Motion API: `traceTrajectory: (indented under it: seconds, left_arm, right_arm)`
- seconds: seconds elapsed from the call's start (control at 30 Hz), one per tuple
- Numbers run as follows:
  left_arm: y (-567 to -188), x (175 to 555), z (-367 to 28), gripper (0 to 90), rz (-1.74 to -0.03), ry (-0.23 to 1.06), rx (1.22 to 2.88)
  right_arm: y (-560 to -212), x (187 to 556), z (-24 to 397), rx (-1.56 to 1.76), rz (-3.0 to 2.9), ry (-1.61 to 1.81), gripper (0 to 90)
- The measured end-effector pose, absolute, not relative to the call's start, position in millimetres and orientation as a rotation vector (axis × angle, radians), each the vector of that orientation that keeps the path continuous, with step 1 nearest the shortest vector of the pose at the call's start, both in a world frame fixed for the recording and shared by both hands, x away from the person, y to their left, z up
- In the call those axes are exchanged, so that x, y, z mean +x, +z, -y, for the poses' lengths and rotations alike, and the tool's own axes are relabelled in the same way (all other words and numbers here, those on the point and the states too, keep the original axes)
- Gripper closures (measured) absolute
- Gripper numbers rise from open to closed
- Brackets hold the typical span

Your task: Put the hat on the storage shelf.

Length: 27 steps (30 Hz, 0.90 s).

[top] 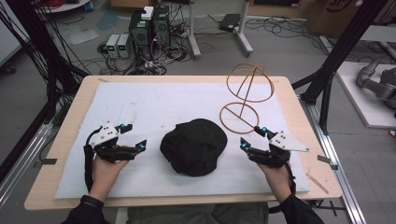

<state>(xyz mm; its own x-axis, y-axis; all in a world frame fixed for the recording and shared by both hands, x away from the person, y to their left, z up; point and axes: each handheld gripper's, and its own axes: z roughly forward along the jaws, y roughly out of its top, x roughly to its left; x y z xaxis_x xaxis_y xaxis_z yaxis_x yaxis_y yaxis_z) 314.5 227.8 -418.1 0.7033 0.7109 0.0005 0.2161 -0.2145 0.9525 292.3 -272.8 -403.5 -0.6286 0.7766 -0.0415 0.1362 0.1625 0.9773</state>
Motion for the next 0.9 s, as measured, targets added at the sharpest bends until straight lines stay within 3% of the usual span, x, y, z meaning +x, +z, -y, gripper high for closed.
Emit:
traceTrajectory:
  seconds: [0.53,0.9]
  left_arm:
    - [-418.0,314.1,-230.9,15.4,-0.746,0.545,1.764]
    - [-418.3,312.6,-232.7,15.4,-0.752,0.546,1.764]
  right_arm:
    - [-401.5,260.7,207.4,0.708,-2.047,1.603,27.8]
    - [-404.6,233.8,162.8,0.497,-2.077,1.433,28.7]
